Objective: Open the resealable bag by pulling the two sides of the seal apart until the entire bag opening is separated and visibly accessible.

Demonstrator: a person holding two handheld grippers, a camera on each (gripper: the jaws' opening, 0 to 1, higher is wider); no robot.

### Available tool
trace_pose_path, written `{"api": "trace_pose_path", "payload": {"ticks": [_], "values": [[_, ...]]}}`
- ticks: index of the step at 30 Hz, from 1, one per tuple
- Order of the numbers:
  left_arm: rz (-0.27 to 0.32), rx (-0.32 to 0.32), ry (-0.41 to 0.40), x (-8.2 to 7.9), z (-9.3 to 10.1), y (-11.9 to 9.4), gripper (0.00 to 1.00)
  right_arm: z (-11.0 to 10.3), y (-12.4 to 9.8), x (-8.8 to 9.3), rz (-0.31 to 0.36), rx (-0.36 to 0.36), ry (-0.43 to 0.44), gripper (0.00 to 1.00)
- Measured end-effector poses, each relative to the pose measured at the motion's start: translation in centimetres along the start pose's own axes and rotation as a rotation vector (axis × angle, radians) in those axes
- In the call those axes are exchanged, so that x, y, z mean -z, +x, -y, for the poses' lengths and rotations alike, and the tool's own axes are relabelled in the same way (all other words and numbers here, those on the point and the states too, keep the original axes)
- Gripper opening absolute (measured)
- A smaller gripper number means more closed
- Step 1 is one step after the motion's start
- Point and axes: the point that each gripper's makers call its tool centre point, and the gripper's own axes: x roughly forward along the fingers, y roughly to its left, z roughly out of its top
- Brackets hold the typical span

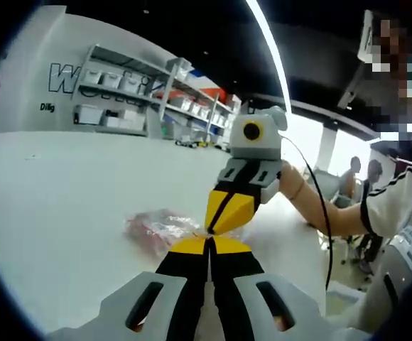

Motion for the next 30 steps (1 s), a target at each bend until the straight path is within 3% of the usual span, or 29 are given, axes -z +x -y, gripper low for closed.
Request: {"api": "trace_pose_path", "payload": {"ticks": [19,30], "values": [[0.001,0.031,-0.016,0.23,0.46,0.25,0.02,-0.23,-0.04,-0.02,0.0,-0.009,-0.011,0.0],[-0.01,0.025,0.024,0.46,0.43,0.4,0.02,-0.31,-0.04,0.16,-0.011,-0.014,-0.02,0.0]]}}
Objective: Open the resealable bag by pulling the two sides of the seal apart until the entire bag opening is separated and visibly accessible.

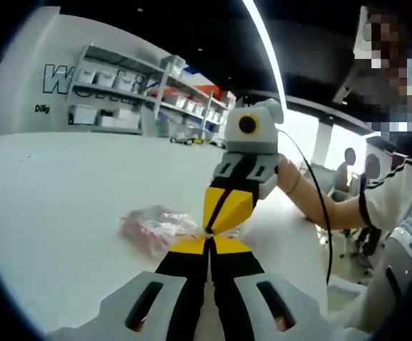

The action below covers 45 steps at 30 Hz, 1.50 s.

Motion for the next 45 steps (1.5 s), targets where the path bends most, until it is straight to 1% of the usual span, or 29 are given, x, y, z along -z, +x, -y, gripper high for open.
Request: {"api": "trace_pose_path", "payload": {"ticks": [3,19,22,26,34,36,38,40,45], "values": [[0.021,0.012,-0.012,-0.3,0.2,-0.2,0.02,0.1,-0.1,0.0,0.001,0.003,0.0,0.0],[0.046,0.012,-0.051,-0.7,0.0,-0.4,0.02,0.1,-0.3,-0.3,0.014,-0.006,0.004,0.0],[0.046,0.009,-0.037,-0.7,0.0,-0.3,0.02,0.1,-0.2,-0.3,0.014,-0.006,0.003,0.0],[0.033,0.004,-0.009,-0.4,0.0,-0.2,0.01,0.2,-0.2,0.0,0.005,-0.007,0.005,0.0],[0.025,0.009,-0.018,-0.4,0.1,-0.4,0.0,0.2,-0.2,-0.1,0.01,0.0,0.001,0.0],[0.0,0.025,-0.017,0.1,0.4,-0.4,0.0,0.0,-0.1,0.0,0.003,-0.008,-0.001,0.0],[-0.005,0.011,0.005,0.1,0.3,-0.3,0.0,0.1,0.0,0.1,-0.002,0.002,-0.005,0.0],[-0.014,0.021,0.003,0.3,0.5,-0.2,0.0,0.0,-0.1,0.2,-0.01,0.0,-0.008,0.0],[-0.029,0.023,0.014,0.5,0.6,-0.2,0.0,0.0,0.1,0.3,-0.027,0.021,-0.024,0.0]]}}
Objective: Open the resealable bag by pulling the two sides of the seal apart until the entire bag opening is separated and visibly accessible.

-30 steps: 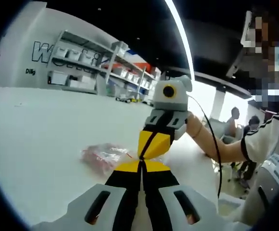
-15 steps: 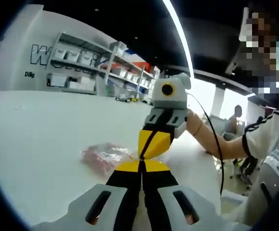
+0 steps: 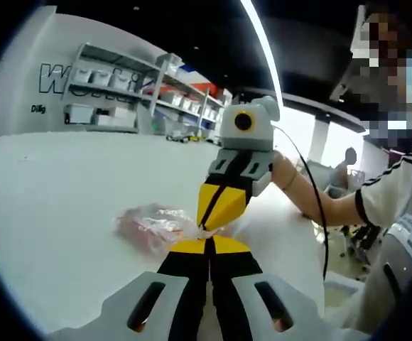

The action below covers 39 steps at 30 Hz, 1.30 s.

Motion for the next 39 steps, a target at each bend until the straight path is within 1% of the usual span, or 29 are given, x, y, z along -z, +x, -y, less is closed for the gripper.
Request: {"api": "trace_pose_path", "payload": {"ticks": [6,15,20,21,22,23,24,25,26,27,29,33,39], "values": [[-0.013,0.013,0.004,0.3,0.3,0.0,0.0,-0.1,0.0,0.3,-0.021,0.002,0.008,0.0],[-0.022,0.019,-0.002,0.4,0.4,0.1,0.0,0.0,-0.1,0.3,-0.02,0.003,0.048,0.0],[-0.025,0.015,-0.004,0.5,0.3,0.1,0.0,0.2,-0.4,0.1,-0.009,-0.005,0.1,0.0],[-0.027,0.014,-0.005,0.6,0.3,0.1,0.0,0.3,-0.4,0.1,-0.007,0.006,0.104,0.0],[-0.065,0.037,-0.007,1.3,0.7,0.0,0.0,1.3,-0.8,0.0,0.002,0.058,0.101,0.0],[-0.057,0.021,-0.002,1.3,0.5,0.2,0.0,1.4,-1.3,-0.2,0.012,0.055,0.109,0.0],[-0.05,-0.018,0.01,1.2,-0.1,0.3,0.0,0.7,-1.5,-0.5,0.036,0.01,0.132,0.0],[-0.024,-0.03,0.015,0.6,-0.3,0.2,0.0,0.5,-1.5,-0.7,0.048,-0.01,0.14,0.0],[0.006,-0.02,-0.014,0.1,-0.1,0.2,0.0,0.7,-1.4,-0.6,0.039,0.006,0.131,0.0],[0.021,0.006,-0.028,-0.3,0.1,0.1,0.0,0.5,-1.0,-0.4,0.022,0.008,0.116,0.0],[0.029,0.004,-0.03,-0.5,0.0,-0.1,0.0,0.0,-0.6,-0.2,0.014,0.003,0.105,0.0],[0.004,-0.008,-0.024,0.2,0.0,0.0,0.0,0.3,-0.8,-0.2,0.014,0.01,0.1,0.0],[0.003,0.001,-0.026,0.2,0.0,0.0,0.0,0.5,-0.8,-0.2,0.012,0.019,0.099,0.0]]}}
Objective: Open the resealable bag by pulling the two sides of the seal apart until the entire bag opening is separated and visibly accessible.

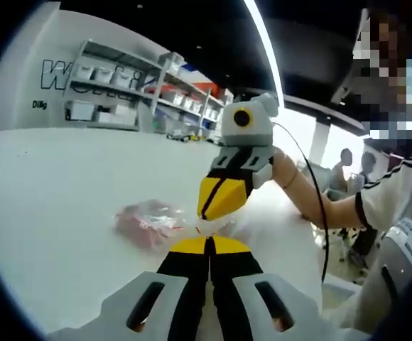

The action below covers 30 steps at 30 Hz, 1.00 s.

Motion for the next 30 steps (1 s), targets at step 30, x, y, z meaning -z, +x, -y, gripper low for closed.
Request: {"api": "trace_pose_path", "payload": {"ticks": [30], "values": [[-0.058,-0.091,0.084,-0.2,-1.0,-0.5,0.01,1.1,-0.3,-1.1,0.009,0.106,-0.07,0.0]]}}
